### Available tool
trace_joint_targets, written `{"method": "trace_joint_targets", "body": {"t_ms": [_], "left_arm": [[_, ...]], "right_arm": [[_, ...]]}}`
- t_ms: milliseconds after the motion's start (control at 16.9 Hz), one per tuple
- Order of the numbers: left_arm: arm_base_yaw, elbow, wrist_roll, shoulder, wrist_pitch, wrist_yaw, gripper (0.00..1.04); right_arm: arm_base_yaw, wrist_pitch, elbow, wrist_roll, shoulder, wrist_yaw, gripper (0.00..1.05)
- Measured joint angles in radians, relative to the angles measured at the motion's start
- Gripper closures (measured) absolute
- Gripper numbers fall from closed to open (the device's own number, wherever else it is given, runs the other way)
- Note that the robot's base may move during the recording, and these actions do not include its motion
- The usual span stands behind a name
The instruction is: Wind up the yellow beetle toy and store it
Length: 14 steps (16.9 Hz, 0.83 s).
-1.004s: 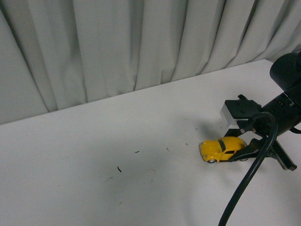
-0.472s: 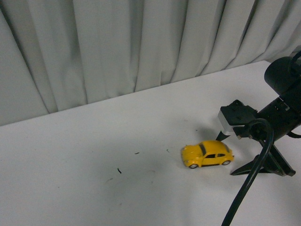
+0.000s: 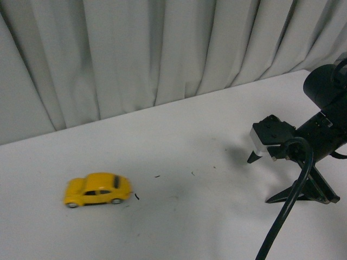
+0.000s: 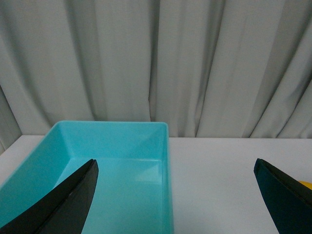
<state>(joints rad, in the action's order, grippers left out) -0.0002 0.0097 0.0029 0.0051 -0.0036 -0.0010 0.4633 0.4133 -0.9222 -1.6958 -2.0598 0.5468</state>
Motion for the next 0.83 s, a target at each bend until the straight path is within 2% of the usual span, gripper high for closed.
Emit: {"method": "trace_joint_targets", "body": {"t_ms": [472, 649, 826], "left_arm": [[0.0, 0.0, 0.0, 0.0, 0.0, 0.0, 0.07], [0.0, 0.0, 0.0, 0.0, 0.0, 0.0, 0.07], [0.0, 0.0, 0.0, 0.0, 0.0, 0.0, 0.07]], "right_arm": [[-0.033, -0.018, 0.008, 0.0, 0.014, -0.001, 0.07], [-0.088, -0.058, 0.005, 0.014, 0.047, 0.004, 0.07], [-0.146, -0.083, -0.09, 0.101, 0.148, 0.05, 0.07]]}}
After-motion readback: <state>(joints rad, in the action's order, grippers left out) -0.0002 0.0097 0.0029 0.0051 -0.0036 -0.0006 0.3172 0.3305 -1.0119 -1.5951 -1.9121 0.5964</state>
